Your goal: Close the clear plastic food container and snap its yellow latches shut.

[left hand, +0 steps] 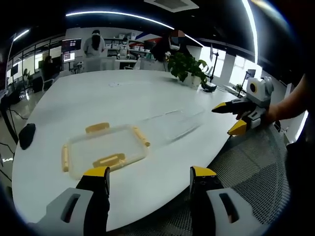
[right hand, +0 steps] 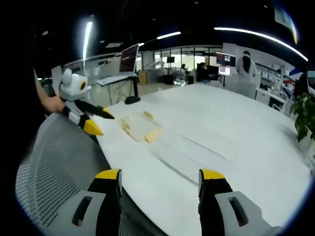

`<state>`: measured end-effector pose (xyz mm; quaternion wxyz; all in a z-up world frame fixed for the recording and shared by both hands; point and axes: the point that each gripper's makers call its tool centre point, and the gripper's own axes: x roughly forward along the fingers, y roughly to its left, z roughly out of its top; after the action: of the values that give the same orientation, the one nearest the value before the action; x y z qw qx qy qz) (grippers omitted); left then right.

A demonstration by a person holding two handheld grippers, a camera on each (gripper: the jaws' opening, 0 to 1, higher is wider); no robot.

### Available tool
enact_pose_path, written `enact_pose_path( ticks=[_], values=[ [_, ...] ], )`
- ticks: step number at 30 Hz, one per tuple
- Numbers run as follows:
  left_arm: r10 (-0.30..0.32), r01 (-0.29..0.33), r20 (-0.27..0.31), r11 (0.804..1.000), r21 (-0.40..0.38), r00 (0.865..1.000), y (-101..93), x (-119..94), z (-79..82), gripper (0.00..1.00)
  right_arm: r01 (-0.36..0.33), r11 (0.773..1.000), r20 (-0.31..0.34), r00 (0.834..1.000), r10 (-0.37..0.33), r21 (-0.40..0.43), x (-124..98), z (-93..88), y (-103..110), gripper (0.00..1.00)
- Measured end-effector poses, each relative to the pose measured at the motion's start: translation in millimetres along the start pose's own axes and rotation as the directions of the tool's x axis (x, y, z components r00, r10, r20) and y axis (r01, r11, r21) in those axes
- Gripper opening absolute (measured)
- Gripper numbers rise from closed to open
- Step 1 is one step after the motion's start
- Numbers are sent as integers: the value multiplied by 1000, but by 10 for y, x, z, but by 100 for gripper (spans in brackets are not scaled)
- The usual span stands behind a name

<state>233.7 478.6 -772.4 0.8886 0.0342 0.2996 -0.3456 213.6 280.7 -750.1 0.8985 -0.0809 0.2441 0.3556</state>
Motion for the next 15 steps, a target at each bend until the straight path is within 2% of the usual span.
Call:
enact_pose_path(
  ticks=[15],
  values=[
    [-7,7,-10,1000,-27,1000,-5,8,-25,66,-18,1000,-34,999,19,10,33,-59,41,63]
  ],
)
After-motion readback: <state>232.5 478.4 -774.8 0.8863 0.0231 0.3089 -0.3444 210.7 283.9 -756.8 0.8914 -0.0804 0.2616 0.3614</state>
